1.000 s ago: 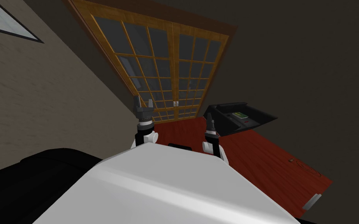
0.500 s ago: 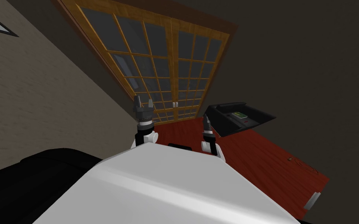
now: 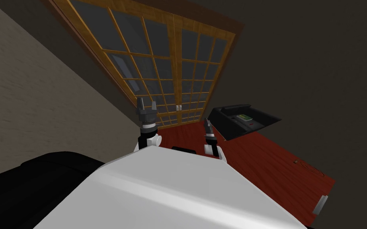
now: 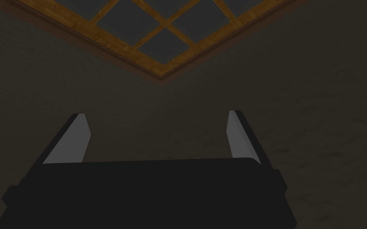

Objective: Pull the door open

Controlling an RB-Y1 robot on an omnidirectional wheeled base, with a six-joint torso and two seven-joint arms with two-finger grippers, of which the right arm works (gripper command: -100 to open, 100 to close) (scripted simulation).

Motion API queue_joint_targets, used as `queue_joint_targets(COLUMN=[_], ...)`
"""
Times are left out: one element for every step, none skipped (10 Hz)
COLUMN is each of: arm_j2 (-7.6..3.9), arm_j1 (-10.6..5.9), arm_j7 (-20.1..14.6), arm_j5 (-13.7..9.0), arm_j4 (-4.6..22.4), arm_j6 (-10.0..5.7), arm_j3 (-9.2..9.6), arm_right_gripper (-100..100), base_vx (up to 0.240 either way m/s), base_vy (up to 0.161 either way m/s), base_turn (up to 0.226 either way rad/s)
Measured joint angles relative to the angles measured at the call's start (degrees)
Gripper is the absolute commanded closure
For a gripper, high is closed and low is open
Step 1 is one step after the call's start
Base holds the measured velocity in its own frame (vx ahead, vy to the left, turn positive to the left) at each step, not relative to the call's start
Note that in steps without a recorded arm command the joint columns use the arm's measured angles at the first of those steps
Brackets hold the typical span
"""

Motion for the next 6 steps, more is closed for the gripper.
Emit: queue_joint_targets(arm_j2=[-0.18, -0.31, -0.22, -0.17, -0.37, -0.52], arm_j1=[-0.75, -1.44, -1.71, -2.01, -2.53, -3.01], arm_j7=[0.9, 1.8, 2.7, 3.5, 4.1, 4.7], arm_j5=[0.5, 0.9, 1.3, 1.7, 2.0, 2.3], arm_j4=[1.4, 3.0, 4.1, 5.0, 6.0, 7.4], arm_j6=[-0.14, -0.5, -0.89, -1.14, -1.31, -1.77], arm_j3=[0.1, 0.15, 0.38, 0.58, 0.6, 0.59], arm_right_gripper=[-100, -100, -100, -100, -100, -100], base_vx=[0.083, 0.075, 0.068, 0.06, 0.055, 0.056], base_vy=[0.059, 0.04, 0.035, 0.034, 0.044, 0.051], base_turn=[-0.053, -0.031, -0.036, -0.04, -0.033, -0.04])
